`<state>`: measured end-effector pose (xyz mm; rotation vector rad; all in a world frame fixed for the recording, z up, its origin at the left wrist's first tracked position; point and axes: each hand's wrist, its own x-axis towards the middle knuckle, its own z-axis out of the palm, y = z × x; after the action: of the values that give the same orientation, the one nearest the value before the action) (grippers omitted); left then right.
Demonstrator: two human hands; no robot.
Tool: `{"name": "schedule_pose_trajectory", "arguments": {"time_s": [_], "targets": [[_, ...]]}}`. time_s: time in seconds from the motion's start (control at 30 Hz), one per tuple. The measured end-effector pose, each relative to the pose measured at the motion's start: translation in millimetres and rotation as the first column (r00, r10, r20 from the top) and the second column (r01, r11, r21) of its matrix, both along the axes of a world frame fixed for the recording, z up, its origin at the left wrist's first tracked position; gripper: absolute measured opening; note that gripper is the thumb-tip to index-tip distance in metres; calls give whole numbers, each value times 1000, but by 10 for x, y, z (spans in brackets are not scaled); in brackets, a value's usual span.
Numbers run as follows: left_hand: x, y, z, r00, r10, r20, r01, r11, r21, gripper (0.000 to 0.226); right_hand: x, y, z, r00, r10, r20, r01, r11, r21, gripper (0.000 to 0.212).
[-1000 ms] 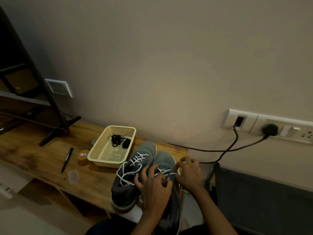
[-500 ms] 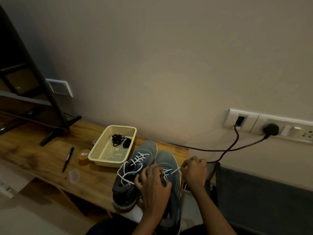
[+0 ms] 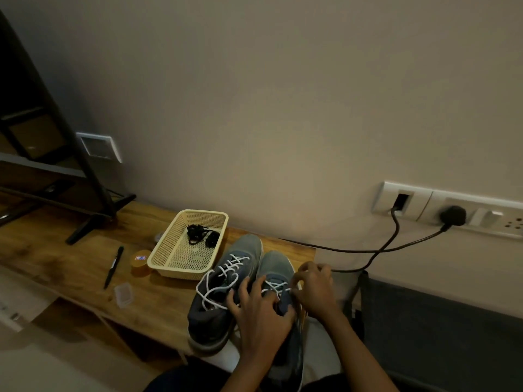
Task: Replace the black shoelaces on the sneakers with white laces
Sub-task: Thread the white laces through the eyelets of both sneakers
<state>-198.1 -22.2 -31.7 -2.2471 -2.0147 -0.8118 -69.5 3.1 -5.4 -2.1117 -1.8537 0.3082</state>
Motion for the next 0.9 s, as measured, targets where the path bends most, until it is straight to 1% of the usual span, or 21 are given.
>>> {"name": "schedule_pose_trajectory", "arguments": {"time_s": [0.07,0.17,0.23,0.27,0.33,0.47,0.53,0.6,0.67,0.77,0.83,0.9], "targets": [[8,6,-27,1000,11,13,-11,1000,-12,24,20,14,-6,999,-38,-1,38,998,44,14],[18,12,-30,999,22,31,-22,1000,-11,17,105,27,2,980,-197,-42,201,973,112,11],[20,12,-27,999,23,39,-22,1000,-6,17,179,27,6,957,-281,-77,288,951,111,10],[20,11,-26,999,23,45,-23,1000,-2,16,207,26,2,953,-291,-83,298,950,94,11],[22,13,-28,998,22,59,-22,1000,4,16,229,20,-5,964,-254,-84,258,965,41,11],[24,14,-27,998,21,65,-21,1000,-2,21,149,9,7,988,-90,-123,88,996,-23,21],[22,19,-32,998,15,65,-15,1000,-3,24,77,2,21,994,-13,-111,7,998,-58,18],[20,24,-39,998,11,61,-10,1000,-8,23,37,-1,27,995,29,-94,-36,997,-75,15],[23,25,-44,998,13,61,-13,1000,-6,20,30,3,37,997,16,-79,-19,999,-46,13],[38,17,-39,996,23,82,-23,1000,-1,15,72,21,41,990,-93,-104,94,996,3,7],[49,14,-40,995,28,93,-27,1000,-5,14,114,31,31,977,-170,-129,172,985,8,10],[46,10,-39,995,30,91,-29,999,-13,15,145,47,9,960,-207,-187,207,978,-17,10]]}}
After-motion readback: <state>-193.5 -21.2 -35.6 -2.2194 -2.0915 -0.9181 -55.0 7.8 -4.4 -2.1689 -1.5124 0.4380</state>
